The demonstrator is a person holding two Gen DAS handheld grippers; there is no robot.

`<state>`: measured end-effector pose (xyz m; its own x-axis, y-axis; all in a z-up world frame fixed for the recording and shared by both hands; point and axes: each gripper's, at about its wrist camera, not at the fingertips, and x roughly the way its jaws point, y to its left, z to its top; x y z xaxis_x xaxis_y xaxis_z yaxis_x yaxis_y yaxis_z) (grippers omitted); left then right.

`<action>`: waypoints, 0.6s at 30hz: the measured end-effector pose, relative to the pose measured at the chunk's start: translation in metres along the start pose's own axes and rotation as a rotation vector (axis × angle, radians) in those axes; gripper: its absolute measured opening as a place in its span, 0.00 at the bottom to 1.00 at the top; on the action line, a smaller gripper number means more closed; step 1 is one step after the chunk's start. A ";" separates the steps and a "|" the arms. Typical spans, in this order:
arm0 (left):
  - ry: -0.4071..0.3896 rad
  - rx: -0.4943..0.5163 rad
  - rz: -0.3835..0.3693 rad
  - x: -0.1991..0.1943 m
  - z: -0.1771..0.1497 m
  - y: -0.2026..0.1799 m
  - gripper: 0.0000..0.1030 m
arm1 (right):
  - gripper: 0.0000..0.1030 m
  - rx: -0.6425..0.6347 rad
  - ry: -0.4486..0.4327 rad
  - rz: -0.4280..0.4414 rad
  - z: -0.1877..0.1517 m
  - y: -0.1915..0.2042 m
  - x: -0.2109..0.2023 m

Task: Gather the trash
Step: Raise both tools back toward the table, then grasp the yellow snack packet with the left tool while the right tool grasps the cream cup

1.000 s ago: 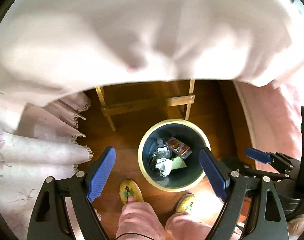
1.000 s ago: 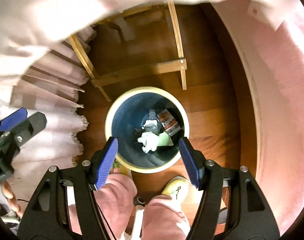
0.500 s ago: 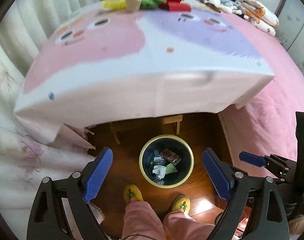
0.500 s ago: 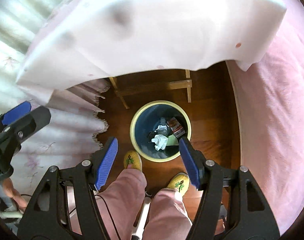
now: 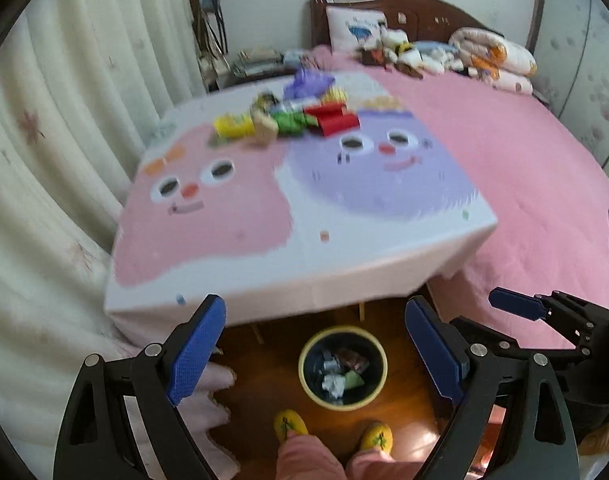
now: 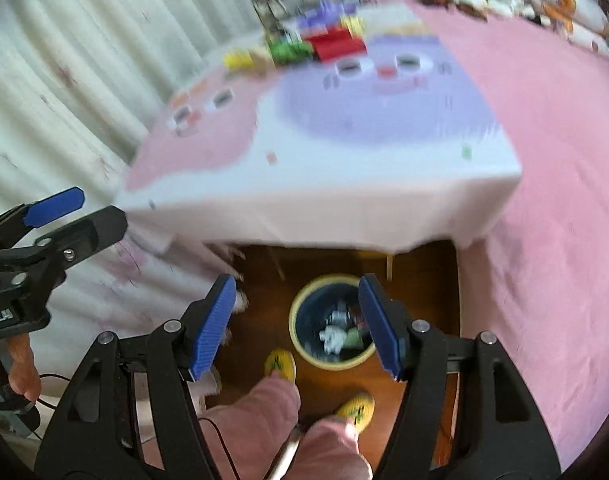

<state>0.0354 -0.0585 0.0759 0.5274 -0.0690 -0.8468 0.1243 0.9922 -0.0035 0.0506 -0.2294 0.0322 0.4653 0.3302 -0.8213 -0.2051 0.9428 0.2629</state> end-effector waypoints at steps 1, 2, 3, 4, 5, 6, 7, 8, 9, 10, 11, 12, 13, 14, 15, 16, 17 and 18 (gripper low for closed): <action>-0.018 -0.004 0.005 -0.008 0.009 0.000 0.90 | 0.60 -0.010 -0.017 0.004 0.006 0.003 -0.006; -0.029 -0.006 0.008 -0.014 0.017 0.000 0.90 | 0.60 -0.020 -0.034 0.011 0.012 0.005 -0.011; -0.049 -0.004 0.015 -0.023 0.029 -0.001 0.90 | 0.60 -0.035 -0.061 0.020 0.023 0.009 -0.020; -0.064 -0.003 0.018 -0.028 0.036 0.000 0.90 | 0.60 -0.043 -0.077 0.023 0.030 0.011 -0.026; -0.079 -0.003 0.021 -0.033 0.046 0.000 0.90 | 0.60 -0.051 -0.092 0.028 0.037 0.012 -0.030; -0.092 -0.004 0.025 -0.037 0.054 0.001 0.90 | 0.60 -0.064 -0.112 0.038 0.049 0.018 -0.035; -0.100 -0.005 0.028 -0.041 0.062 0.002 0.90 | 0.60 -0.070 -0.124 0.046 0.057 0.020 -0.038; -0.110 -0.006 0.035 -0.044 0.071 0.003 0.90 | 0.60 -0.075 -0.136 0.049 0.064 0.022 -0.041; -0.115 -0.008 0.039 -0.045 0.078 0.004 0.90 | 0.60 -0.081 -0.147 0.051 0.074 0.023 -0.043; -0.119 -0.012 0.043 -0.046 0.085 0.006 0.90 | 0.60 -0.087 -0.158 0.055 0.086 0.026 -0.045; -0.128 -0.025 0.047 -0.047 0.092 0.010 0.90 | 0.60 -0.096 -0.162 0.051 0.095 0.028 -0.045; -0.133 -0.034 0.052 -0.046 0.100 0.014 0.90 | 0.60 -0.113 -0.168 0.049 0.107 0.032 -0.044; -0.137 -0.038 0.052 -0.043 0.110 0.020 0.90 | 0.60 -0.122 -0.171 0.047 0.115 0.035 -0.040; -0.138 -0.035 0.047 -0.039 0.117 0.025 0.90 | 0.60 -0.135 -0.175 0.046 0.125 0.038 -0.037; -0.140 -0.033 0.046 -0.035 0.124 0.030 0.90 | 0.60 -0.147 -0.176 0.044 0.136 0.041 -0.030; -0.143 -0.028 0.048 -0.029 0.133 0.037 0.90 | 0.60 -0.157 -0.178 0.040 0.145 0.045 -0.024; -0.145 -0.024 0.051 -0.023 0.140 0.043 0.90 | 0.60 -0.161 -0.180 0.036 0.152 0.047 -0.018; -0.146 -0.017 0.057 -0.016 0.149 0.051 0.89 | 0.60 -0.166 -0.178 0.032 0.161 0.050 -0.008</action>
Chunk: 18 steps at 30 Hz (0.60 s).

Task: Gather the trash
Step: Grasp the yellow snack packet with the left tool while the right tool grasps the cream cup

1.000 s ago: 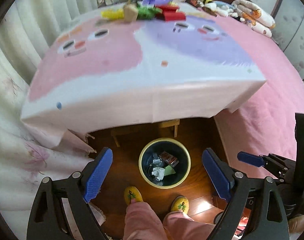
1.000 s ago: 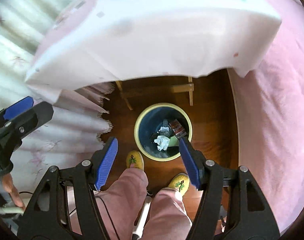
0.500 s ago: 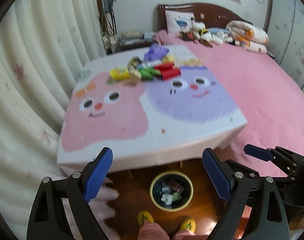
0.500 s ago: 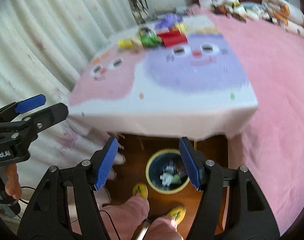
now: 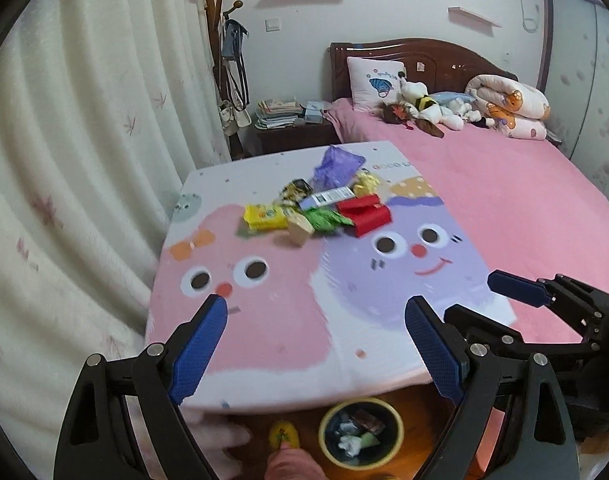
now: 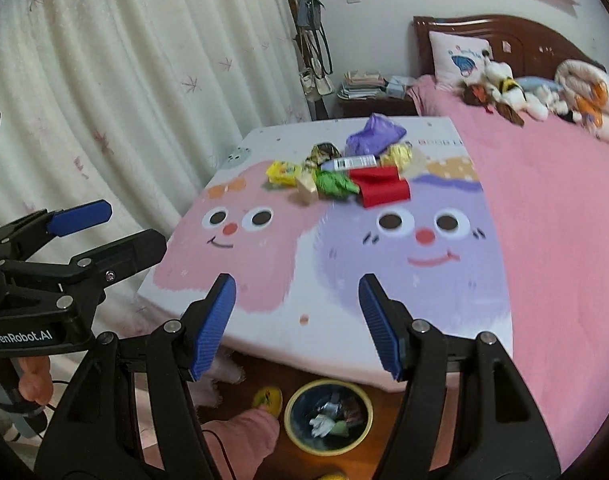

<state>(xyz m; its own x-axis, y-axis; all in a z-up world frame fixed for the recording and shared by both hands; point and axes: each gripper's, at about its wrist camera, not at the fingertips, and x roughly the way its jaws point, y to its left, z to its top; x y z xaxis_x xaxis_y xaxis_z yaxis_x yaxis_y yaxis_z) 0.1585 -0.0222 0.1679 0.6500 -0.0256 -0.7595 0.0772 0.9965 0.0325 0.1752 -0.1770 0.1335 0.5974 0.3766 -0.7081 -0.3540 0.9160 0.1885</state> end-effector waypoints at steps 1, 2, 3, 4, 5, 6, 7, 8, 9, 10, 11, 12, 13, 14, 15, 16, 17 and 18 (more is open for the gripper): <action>0.001 0.006 0.003 0.009 0.006 0.007 0.89 | 0.60 0.001 0.006 -0.006 0.010 0.002 0.015; 0.004 0.015 0.000 0.020 0.014 0.015 0.89 | 0.60 0.006 0.010 -0.013 0.016 0.003 0.025; 0.009 0.030 -0.008 0.033 0.023 0.024 0.89 | 0.60 0.011 0.013 -0.022 0.022 0.005 0.035; 0.013 0.043 -0.016 0.045 0.030 0.032 0.89 | 0.60 0.020 0.015 -0.038 0.031 0.006 0.051; 0.023 0.069 -0.029 0.064 0.040 0.042 0.88 | 0.60 0.027 0.018 -0.053 0.036 0.007 0.062; 0.030 0.087 -0.033 0.075 0.046 0.049 0.88 | 0.60 0.044 0.027 -0.085 0.047 0.008 0.082; 0.036 0.109 -0.035 0.089 0.054 0.057 0.87 | 0.60 0.058 0.035 -0.100 0.053 0.008 0.094; 0.048 0.142 -0.042 0.106 0.064 0.067 0.86 | 0.59 0.079 0.049 -0.107 0.062 0.008 0.112; 0.059 0.162 -0.050 0.119 0.071 0.075 0.85 | 0.58 0.090 0.058 -0.110 0.066 0.008 0.124; 0.069 0.185 -0.061 0.133 0.077 0.083 0.85 | 0.58 0.110 0.074 -0.124 0.076 0.009 0.146; 0.078 0.218 -0.076 0.152 0.086 0.094 0.85 | 0.57 0.121 0.083 -0.138 0.082 0.010 0.162; 0.086 0.236 -0.084 0.166 0.091 0.102 0.85 | 0.57 0.125 0.087 -0.148 0.086 0.011 0.172; 0.099 0.254 -0.091 0.183 0.097 0.110 0.85 | 0.56 0.133 0.092 -0.166 0.092 0.013 0.189; 0.122 0.273 -0.103 0.205 0.105 0.120 0.85 | 0.56 0.139 0.099 -0.182 0.098 0.013 0.204; 0.141 0.282 -0.113 0.220 0.109 0.126 0.85 | 0.56 0.145 0.109 -0.195 0.101 0.014 0.219; 0.165 0.297 -0.131 0.240 0.114 0.133 0.85 | 0.55 0.155 0.127 -0.211 0.104 0.013 0.237; 0.180 0.313 -0.145 0.257 0.118 0.138 0.85 | 0.54 0.164 0.148 -0.223 0.109 0.013 0.256; 0.188 0.327 -0.153 0.270 0.121 0.141 0.85 | 0.53 0.167 0.163 -0.232 0.110 0.011 0.272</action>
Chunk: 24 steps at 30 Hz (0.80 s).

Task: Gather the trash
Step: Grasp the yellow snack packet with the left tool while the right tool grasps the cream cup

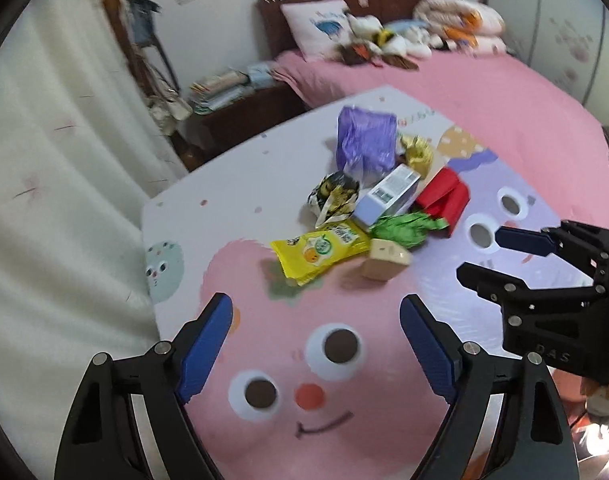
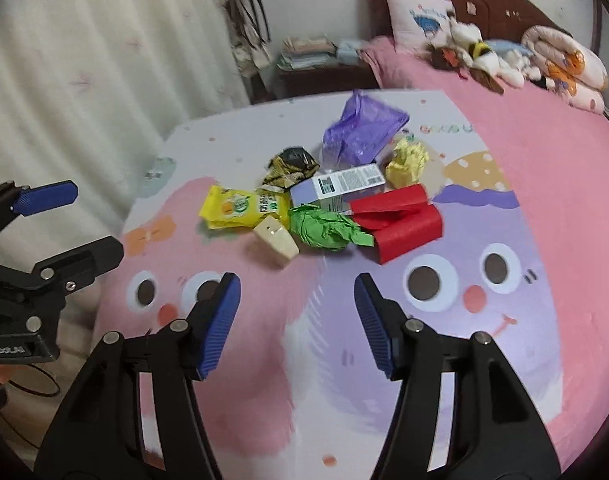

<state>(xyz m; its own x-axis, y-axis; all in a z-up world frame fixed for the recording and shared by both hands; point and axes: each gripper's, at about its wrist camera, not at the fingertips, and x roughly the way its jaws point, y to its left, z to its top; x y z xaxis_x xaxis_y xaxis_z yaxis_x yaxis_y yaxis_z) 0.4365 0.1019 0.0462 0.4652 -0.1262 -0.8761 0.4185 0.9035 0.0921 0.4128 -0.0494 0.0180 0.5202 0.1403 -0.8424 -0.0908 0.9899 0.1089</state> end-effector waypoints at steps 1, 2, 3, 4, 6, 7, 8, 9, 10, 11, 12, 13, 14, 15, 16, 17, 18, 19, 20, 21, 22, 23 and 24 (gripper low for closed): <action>0.010 0.020 -0.007 0.015 0.005 0.009 0.85 | 0.52 0.001 0.012 -0.008 0.002 0.002 0.010; 0.017 0.032 -0.008 0.025 0.007 0.010 0.85 | 0.52 0.000 0.024 -0.014 0.005 0.004 0.021; 0.029 0.047 -0.018 0.040 0.011 0.016 0.85 | 0.52 -0.005 0.037 -0.018 0.009 0.007 0.034; 0.041 0.057 -0.030 0.054 0.016 0.022 0.85 | 0.52 -0.014 0.050 -0.020 0.014 0.010 0.049; 0.063 0.065 -0.048 0.075 0.021 0.027 0.85 | 0.51 -0.034 0.073 -0.023 0.018 0.014 0.069; 0.075 0.069 -0.052 0.085 0.024 0.030 0.85 | 0.51 -0.045 0.087 -0.023 0.020 0.017 0.081; 0.088 0.076 -0.064 0.098 0.028 0.038 0.85 | 0.49 -0.053 0.094 -0.022 0.022 0.019 0.088; 0.096 0.085 -0.075 0.104 0.030 0.038 0.85 | 0.47 -0.068 0.108 -0.023 0.023 0.023 0.100; 0.105 0.096 -0.087 0.111 0.033 0.040 0.85 | 0.47 -0.075 0.117 -0.025 0.023 0.025 0.106; 0.113 0.111 -0.098 0.120 0.035 0.044 0.85 | 0.45 -0.082 0.125 -0.028 0.023 0.026 0.113; 0.115 0.121 -0.103 0.123 0.036 0.042 0.85 | 0.40 -0.087 0.139 -0.029 0.023 0.029 0.123; 0.119 0.135 -0.111 0.126 0.036 0.039 0.85 | 0.37 -0.086 0.148 -0.030 0.022 0.029 0.128; 0.125 0.153 -0.122 0.134 0.037 0.040 0.85 | 0.30 -0.079 0.161 -0.030 0.020 0.029 0.135; 0.128 0.166 -0.126 0.136 0.037 0.036 0.85 | 0.24 -0.069 0.168 -0.024 0.019 0.028 0.139; 0.132 0.179 -0.131 0.139 0.037 0.032 0.85 | 0.24 -0.056 0.166 -0.019 0.017 0.026 0.140; 0.138 0.193 -0.138 0.143 0.037 0.028 0.85 | 0.24 -0.036 0.159 -0.012 0.015 0.023 0.140; 0.145 0.209 -0.146 0.149 0.038 0.024 0.85 | 0.23 -0.013 0.161 0.003 0.014 0.020 0.139; 0.151 0.221 -0.150 0.153 0.038 0.019 0.85 | 0.23 0.009 0.162 0.015 0.012 0.016 0.139; 0.157 0.235 -0.153 0.158 0.039 0.015 0.85 | 0.23 0.028 0.159 0.021 0.011 0.014 0.138; 0.165 0.248 -0.153 0.165 0.040 0.011 0.85 | 0.23 0.049 0.155 0.024 0.009 0.009 0.135; 0.172 0.260 -0.152 0.171 0.042 0.006 0.85 | 0.23 0.060 0.154 0.024 0.007 0.007 0.133; 0.180 0.274 -0.153 0.178 0.043 0.002 0.85 | 0.23 0.077 0.151 0.023 0.005 0.004 0.131; 0.192 0.291 -0.149 0.185 0.044 -0.003 0.85 | 0.23 0.093 0.151 0.026 0.004 0.001 0.130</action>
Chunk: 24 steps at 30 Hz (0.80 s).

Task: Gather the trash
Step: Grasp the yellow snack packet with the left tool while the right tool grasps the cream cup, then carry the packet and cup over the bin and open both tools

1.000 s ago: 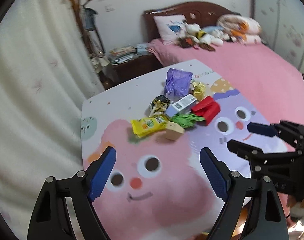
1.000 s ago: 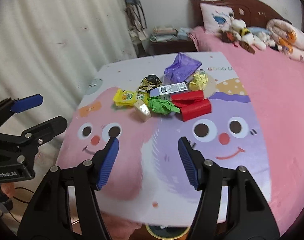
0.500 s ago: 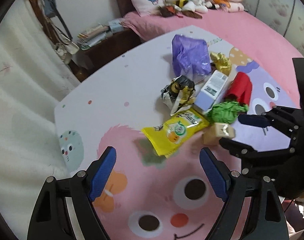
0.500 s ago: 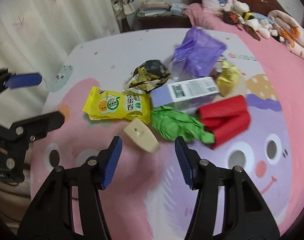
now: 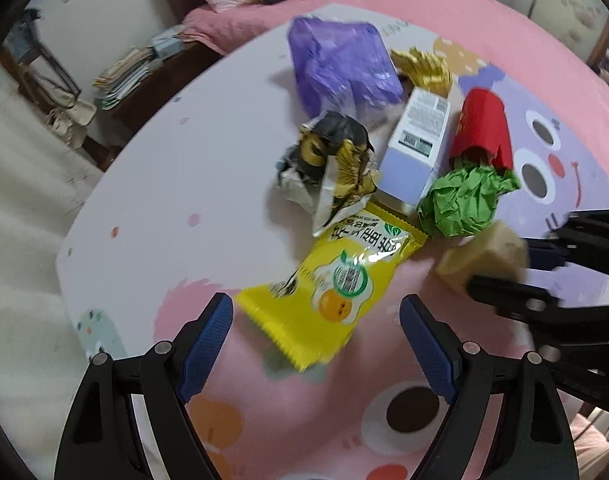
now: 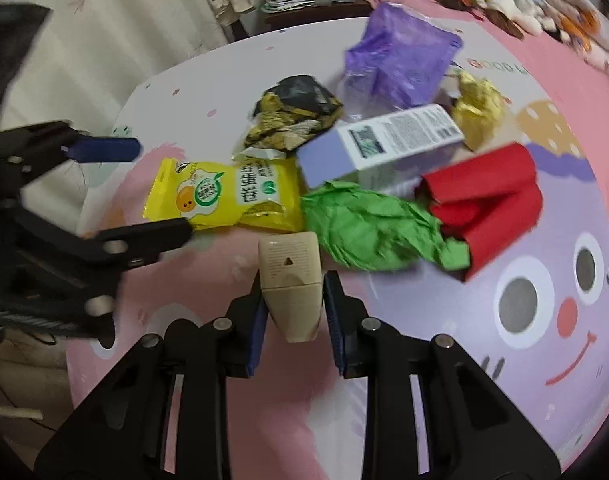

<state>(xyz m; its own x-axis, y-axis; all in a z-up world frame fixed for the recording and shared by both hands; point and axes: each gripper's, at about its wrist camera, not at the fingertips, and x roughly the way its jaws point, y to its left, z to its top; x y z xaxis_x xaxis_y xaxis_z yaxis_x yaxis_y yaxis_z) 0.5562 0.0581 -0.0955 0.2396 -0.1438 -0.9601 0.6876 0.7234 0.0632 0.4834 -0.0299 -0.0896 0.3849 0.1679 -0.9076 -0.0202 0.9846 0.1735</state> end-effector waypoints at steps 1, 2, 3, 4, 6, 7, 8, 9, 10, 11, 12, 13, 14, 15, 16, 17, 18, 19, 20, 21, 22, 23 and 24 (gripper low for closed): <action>0.010 0.013 0.005 0.007 0.004 -0.003 0.85 | 0.23 0.023 0.002 0.009 -0.002 -0.004 -0.001; 0.025 0.032 0.013 0.015 0.007 -0.006 0.85 | 0.23 0.038 0.004 0.015 -0.004 -0.008 -0.003; 0.038 0.047 0.024 0.022 0.010 -0.009 0.85 | 0.23 0.057 0.008 0.018 -0.007 -0.012 -0.003; 0.044 0.057 0.032 0.027 0.013 -0.011 0.82 | 0.23 0.067 0.011 0.020 -0.009 -0.016 -0.005; 0.064 0.072 0.034 0.037 0.018 -0.014 0.68 | 0.23 0.085 0.014 0.020 -0.013 -0.022 -0.006; 0.077 0.071 0.027 0.041 0.019 -0.015 0.60 | 0.23 0.091 0.014 0.020 -0.015 -0.024 -0.006; 0.090 0.063 0.015 0.044 0.020 -0.015 0.55 | 0.23 0.097 0.014 0.022 -0.017 -0.027 -0.006; 0.098 0.046 0.002 0.046 0.021 -0.014 0.48 | 0.23 0.106 0.015 0.025 -0.019 -0.029 -0.007; 0.099 0.028 -0.014 0.046 0.021 -0.013 0.39 | 0.23 0.114 0.014 0.030 -0.021 -0.031 -0.008; 0.106 0.005 -0.022 0.047 0.020 -0.012 0.37 | 0.23 0.121 0.012 0.033 -0.023 -0.033 -0.010; 0.109 -0.009 -0.022 0.046 0.020 -0.011 0.33 | 0.23 0.124 0.011 0.037 -0.023 -0.032 -0.012; 0.111 -0.025 -0.024 0.045 0.018 -0.010 0.30 | 0.23 0.128 0.009 0.039 -0.025 -0.033 -0.014; 0.113 -0.047 -0.032 0.042 0.016 -0.010 0.28 | 0.23 0.131 0.008 0.043 -0.026 -0.035 -0.017; 0.111 -0.061 -0.038 0.039 0.014 -0.010 0.28 | 0.23 0.134 0.005 0.048 -0.027 -0.036 -0.020; 0.104 -0.079 -0.042 0.033 0.011 -0.011 0.27 | 0.23 0.135 0.000 0.054 -0.028 -0.037 -0.023; 0.094 -0.096 -0.045 0.026 0.008 -0.012 0.27 | 0.23 0.134 -0.005 0.058 -0.028 -0.037 -0.027; 0.083 -0.110 -0.048 0.019 0.004 -0.014 0.27 | 0.23 0.131 -0.013 0.064 -0.033 -0.032 -0.043; 0.075 -0.120 -0.048 0.014 0.003 -0.016 0.27 | 0.23 0.128 -0.017 0.068 -0.034 -0.032 -0.047; 0.063 -0.132 -0.049 0.006 -0.001 -0.018 0.27 | 0.23 0.124 -0.022 0.072 -0.035 -0.032 -0.052; 0.049 -0.146 -0.050 -0.003 -0.005 -0.021 0.27 | 0.23 0.114 -0.030 0.076 -0.037 -0.031 -0.060; 0.037 -0.157 -0.048 -0.012 -0.008 -0.025 0.27 | 0.23 0.108 -0.034 0.079 -0.038 -0.031 -0.065; 0.023 -0.169 -0.045 -0.021 -0.012 -0.029 0.27 | 0.23 0.101 -0.038 0.082 -0.040 -0.031 -0.072; 0.008 -0.183 -0.041 -0.030 -0.016 -0.036 0.27 | 0.23 0.089 -0.046 0.089 -0.043 -0.031 -0.080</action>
<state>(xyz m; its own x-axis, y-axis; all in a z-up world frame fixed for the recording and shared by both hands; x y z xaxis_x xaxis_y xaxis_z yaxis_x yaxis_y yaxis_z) 0.5133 0.0466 -0.0731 0.2078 -0.1705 -0.9632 0.5603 0.8279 -0.0257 0.4138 -0.0715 -0.0383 0.4270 0.2500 -0.8690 0.0250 0.9574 0.2877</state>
